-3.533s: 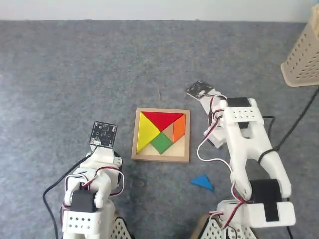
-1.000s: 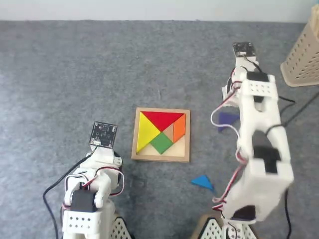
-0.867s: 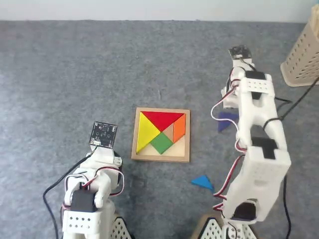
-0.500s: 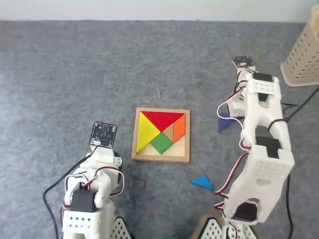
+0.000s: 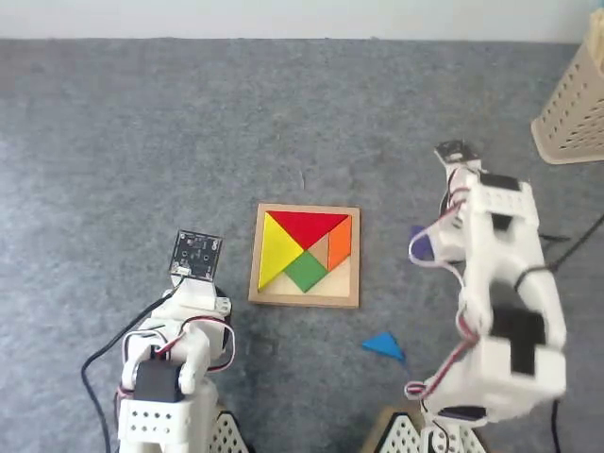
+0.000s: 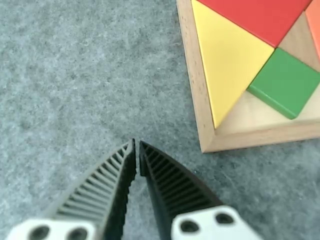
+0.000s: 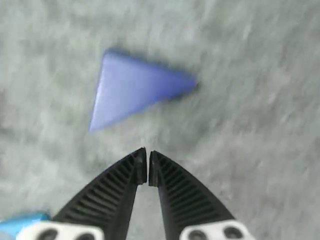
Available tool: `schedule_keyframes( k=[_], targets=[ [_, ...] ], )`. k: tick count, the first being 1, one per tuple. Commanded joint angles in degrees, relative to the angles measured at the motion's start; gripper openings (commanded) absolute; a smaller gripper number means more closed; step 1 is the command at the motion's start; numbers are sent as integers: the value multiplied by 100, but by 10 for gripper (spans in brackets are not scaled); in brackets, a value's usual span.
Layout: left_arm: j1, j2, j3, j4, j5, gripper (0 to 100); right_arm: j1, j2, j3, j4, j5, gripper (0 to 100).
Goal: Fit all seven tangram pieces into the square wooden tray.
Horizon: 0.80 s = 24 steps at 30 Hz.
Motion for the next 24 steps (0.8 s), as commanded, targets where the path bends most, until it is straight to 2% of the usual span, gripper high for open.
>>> schedule_keyframes(
  k=[1,7,12,18,24],
  targets=[
    [-26,-123,-110,35,35,12,-22,-1270,510,-84,-35,6],
    [-26,-123,-110,35,35,12,-22,-1684,35,-224,-53,15],
    [-26,-123,-110,35,35,12,-145,-602,-730,-629,-70,98],
    [-26,-123,-110,35,35,12,-242,804,-1459,-1209,-70,65],
    [-26,-123,-110,35,35,12,-198,1587,-1793,-1015,-70,39]
  ],
)
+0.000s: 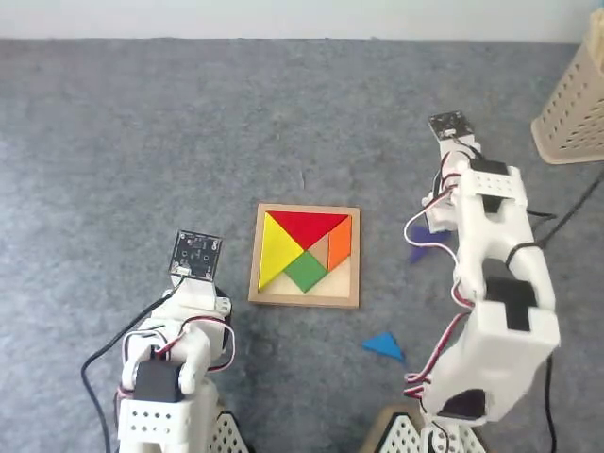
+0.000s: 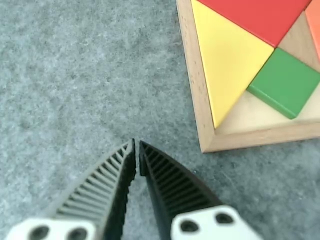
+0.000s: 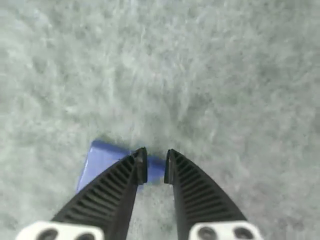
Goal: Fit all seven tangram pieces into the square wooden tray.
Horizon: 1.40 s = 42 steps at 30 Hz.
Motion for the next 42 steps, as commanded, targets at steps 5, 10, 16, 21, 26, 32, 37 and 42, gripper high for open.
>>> schedule_keyframes(
  k=[5,10,16,21,26,32,37,42],
  targets=[
    [-26,-123,-110,35,35,12,40,-189,123,224,-53,7],
    [-26,-123,-110,35,35,12,145,-936,1064,286,-62,6],
    [-26,-123,-110,35,35,12,198,-2264,2514,286,-26,6],
    [-26,-123,-110,35,35,12,198,-3512,3446,295,-18,6],
    [-26,-123,-110,35,35,12,171,-4576,3446,576,123,6],
    [-26,-123,-110,35,35,12,-242,-4796,2435,2079,1081,19],
    [-26,-123,-110,35,35,12,-1367,-5147,3086,2519,2620,160],
    [-26,-123,-110,35,35,12,-2000,-5631,4000,2237,3165,207]
  ],
)
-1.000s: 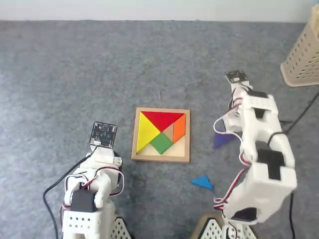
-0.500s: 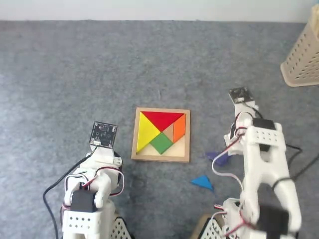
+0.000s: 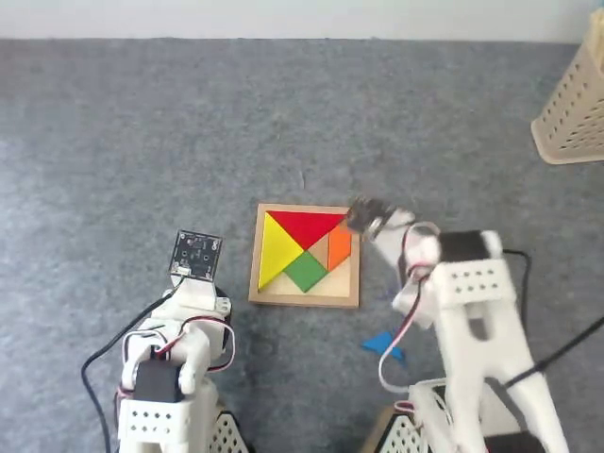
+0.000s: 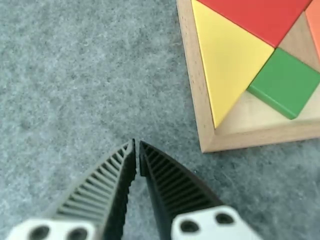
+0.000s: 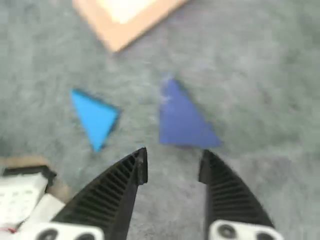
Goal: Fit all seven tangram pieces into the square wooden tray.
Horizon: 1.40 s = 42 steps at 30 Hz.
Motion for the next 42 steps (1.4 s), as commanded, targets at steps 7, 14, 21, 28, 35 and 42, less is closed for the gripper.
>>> schedule_keyframes(
  k=[7,14,21,28,35,42],
  targets=[
    [-26,-123,-110,35,35,12,-462,-171,782,-567,624,209],
    [-26,-123,-110,35,35,12,22,831,747,-1508,651,210],
    [-26,-123,-110,35,35,12,101,1657,132,-1587,651,209],
    [-26,-123,-110,35,35,12,259,2044,-53,-1833,633,208],
    [-26,-123,-110,35,35,12,778,2378,-484,-1859,633,204],
    [-26,-123,-110,35,35,12,857,2554,-923,-1833,334,24]
  ],
)
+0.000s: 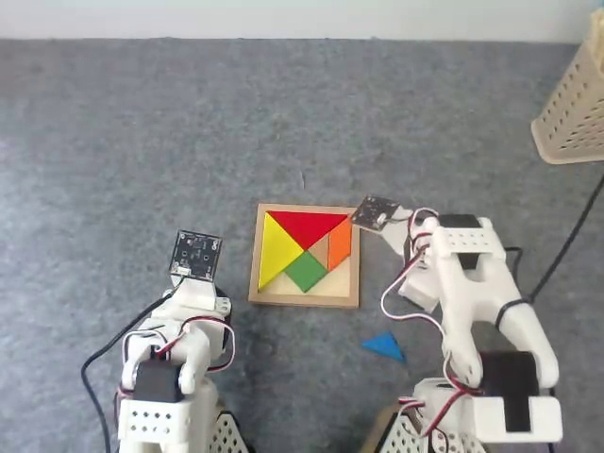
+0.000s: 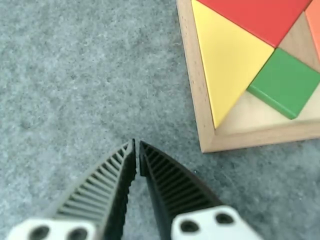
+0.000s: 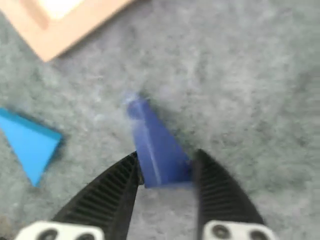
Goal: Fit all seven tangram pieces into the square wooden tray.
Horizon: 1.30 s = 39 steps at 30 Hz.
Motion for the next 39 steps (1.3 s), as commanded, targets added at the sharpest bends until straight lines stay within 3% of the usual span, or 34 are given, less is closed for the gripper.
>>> schedule_keyframes(
  k=[1,8,13,17,23,26,35,39],
  targets=[
    [-26,-123,-110,35,35,12,75,-75,-519,-31,-422,4],
    [-26,-123,-110,35,35,12,-101,-48,-2004,1042,-2277,6],
    [-26,-123,-110,35,35,12,-338,-31,-3059,2079,-4097,6],
    [-26,-123,-110,35,35,12,-945,-31,-3297,2396,-5477,6],
    [-26,-123,-110,35,35,12,-2396,215,-3297,2185,-5662,6],
    [-26,-123,-110,35,35,12,-2791,532,-3305,1798,-5829,6],
    [-26,-123,-110,35,35,12,-2738,1525,-3402,919,-7657,8],
    [-26,-123,-110,35,35,12,-2774,1692,-3560,1077,-8651,99]
  ],
)
